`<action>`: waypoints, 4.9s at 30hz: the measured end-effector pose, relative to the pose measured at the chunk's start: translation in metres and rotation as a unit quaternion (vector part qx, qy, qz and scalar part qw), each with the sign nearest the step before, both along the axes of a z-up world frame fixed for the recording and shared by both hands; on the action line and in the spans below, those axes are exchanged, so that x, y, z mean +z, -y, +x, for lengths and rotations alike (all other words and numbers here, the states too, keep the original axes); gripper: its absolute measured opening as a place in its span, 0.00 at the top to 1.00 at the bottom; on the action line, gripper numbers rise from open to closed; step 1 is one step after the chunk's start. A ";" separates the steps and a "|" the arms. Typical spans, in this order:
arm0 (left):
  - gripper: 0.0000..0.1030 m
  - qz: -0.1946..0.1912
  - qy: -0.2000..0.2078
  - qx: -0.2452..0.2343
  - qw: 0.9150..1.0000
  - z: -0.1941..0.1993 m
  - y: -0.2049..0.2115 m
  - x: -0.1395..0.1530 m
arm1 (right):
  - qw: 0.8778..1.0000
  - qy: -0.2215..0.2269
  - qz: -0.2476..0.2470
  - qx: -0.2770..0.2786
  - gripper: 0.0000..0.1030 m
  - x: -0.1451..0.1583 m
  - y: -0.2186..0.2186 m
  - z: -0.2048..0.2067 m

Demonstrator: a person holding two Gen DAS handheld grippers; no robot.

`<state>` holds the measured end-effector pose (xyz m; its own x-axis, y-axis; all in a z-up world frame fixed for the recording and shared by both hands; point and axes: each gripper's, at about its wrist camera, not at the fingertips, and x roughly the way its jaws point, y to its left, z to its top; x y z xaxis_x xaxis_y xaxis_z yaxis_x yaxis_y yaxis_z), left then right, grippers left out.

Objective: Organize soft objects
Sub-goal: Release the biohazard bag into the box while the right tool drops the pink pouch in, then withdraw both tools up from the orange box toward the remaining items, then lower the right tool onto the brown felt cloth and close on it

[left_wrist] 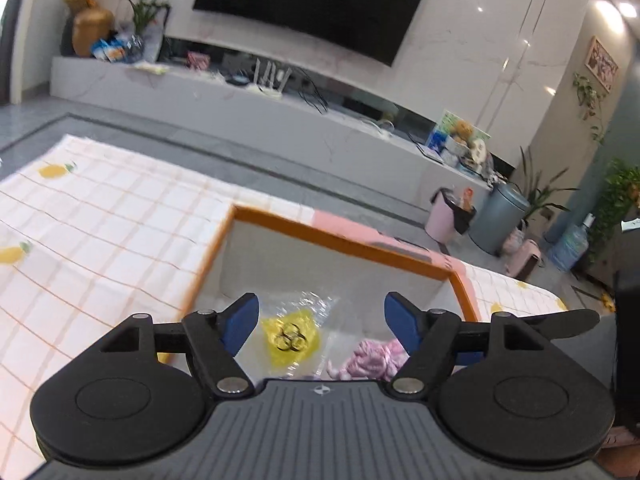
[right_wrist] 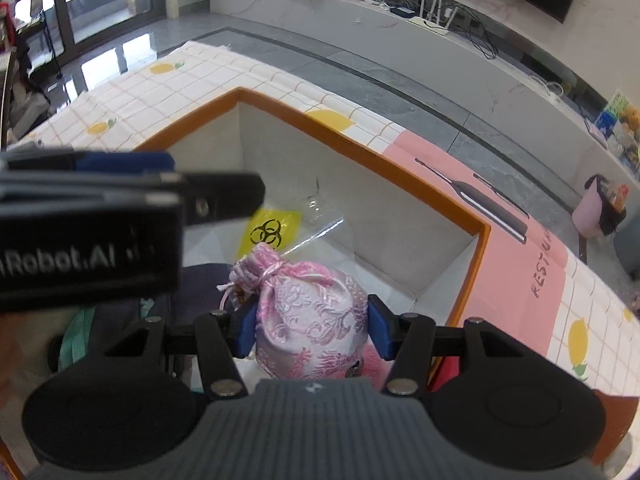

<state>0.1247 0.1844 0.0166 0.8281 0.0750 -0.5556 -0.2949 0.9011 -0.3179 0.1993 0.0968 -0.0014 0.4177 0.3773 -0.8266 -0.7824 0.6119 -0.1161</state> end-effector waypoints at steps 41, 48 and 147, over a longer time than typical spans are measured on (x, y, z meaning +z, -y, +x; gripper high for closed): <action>0.20 0.038 -0.014 0.015 0.999 -0.010 -0.031 0.008 | 0.996 0.009 -0.084 0.016 0.07 -0.019 -0.040 0.007; 0.20 0.042 -0.036 0.028 0.998 -0.008 -0.032 0.007 | 0.999 0.016 -0.036 -0.004 0.03 -0.005 -0.032 -0.001; 0.24 0.073 -0.096 -0.181 0.976 -0.006 0.270 -0.061 | 0.923 -0.034 0.211 -0.319 0.59 -0.043 0.378 0.042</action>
